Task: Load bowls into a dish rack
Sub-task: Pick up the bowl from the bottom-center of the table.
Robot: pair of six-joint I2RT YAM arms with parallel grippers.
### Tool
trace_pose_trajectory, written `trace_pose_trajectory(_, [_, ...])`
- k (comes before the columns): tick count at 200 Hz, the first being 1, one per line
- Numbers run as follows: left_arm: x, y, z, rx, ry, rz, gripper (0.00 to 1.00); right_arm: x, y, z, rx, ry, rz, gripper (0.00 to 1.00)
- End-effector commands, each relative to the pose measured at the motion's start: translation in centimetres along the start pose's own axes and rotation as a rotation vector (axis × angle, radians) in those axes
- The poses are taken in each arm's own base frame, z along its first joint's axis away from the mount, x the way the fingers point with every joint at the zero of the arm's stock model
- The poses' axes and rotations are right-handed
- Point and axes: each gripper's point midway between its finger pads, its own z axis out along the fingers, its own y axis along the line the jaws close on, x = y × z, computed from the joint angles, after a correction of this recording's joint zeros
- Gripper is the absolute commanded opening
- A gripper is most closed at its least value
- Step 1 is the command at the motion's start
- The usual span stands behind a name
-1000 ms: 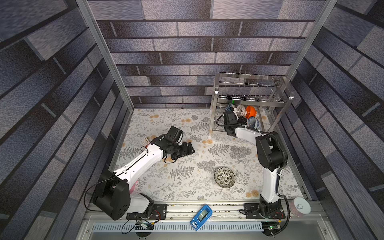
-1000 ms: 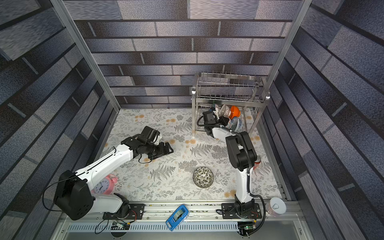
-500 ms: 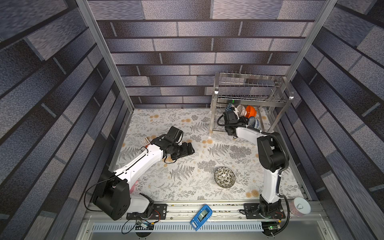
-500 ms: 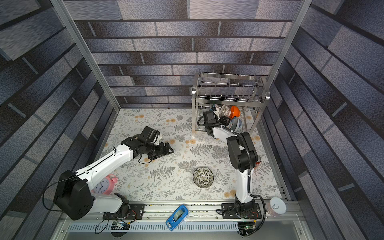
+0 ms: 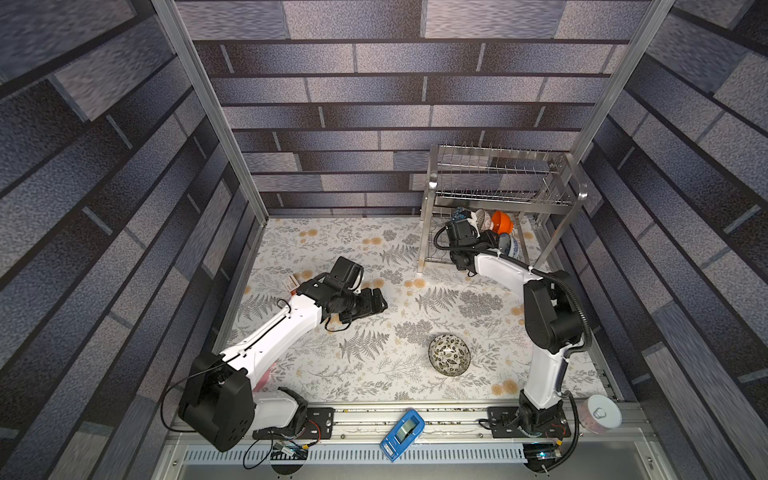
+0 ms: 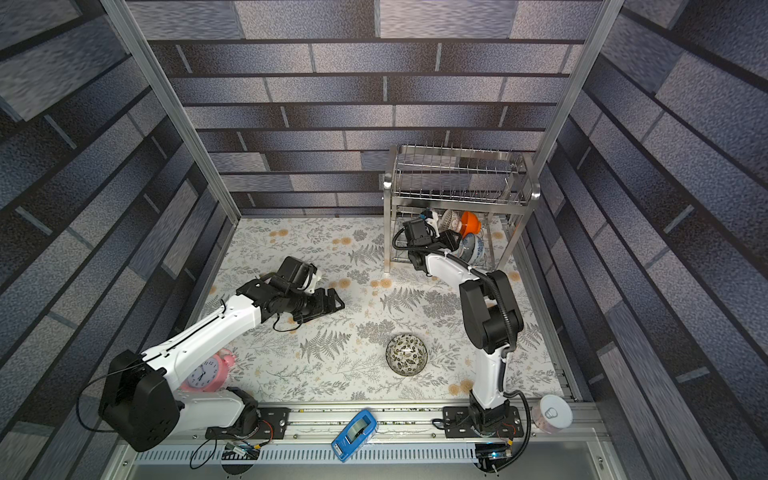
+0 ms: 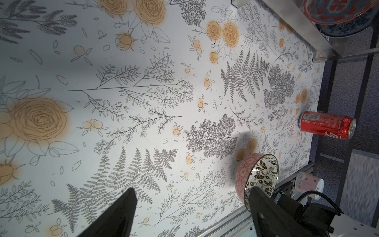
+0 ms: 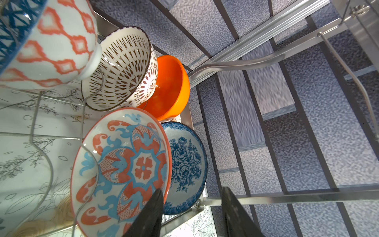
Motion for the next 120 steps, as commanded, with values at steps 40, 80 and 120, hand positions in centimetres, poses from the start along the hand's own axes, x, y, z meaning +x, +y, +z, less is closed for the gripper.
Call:
trace_pose_trajectory(40, [0.7,0.4,-0.9,0.006,-0.013,0.007,0.88,1.0,-0.9,-2.3,-0.030,0.003,0.040,0.59])
trace_pose_trajectory(80, [0.9,0.4,-1.2,0.013,-0.025,0.013,0.87,2.6,-1.1,-3.7,-0.049,0.015,0.058,0.62])
trace_pose_trajectory(120, [1.1,0.3,-1.5,0.025,-0.036,0.019,0.87,4.7,-0.9,-5.9,-0.073,0.007,0.077,0.63])
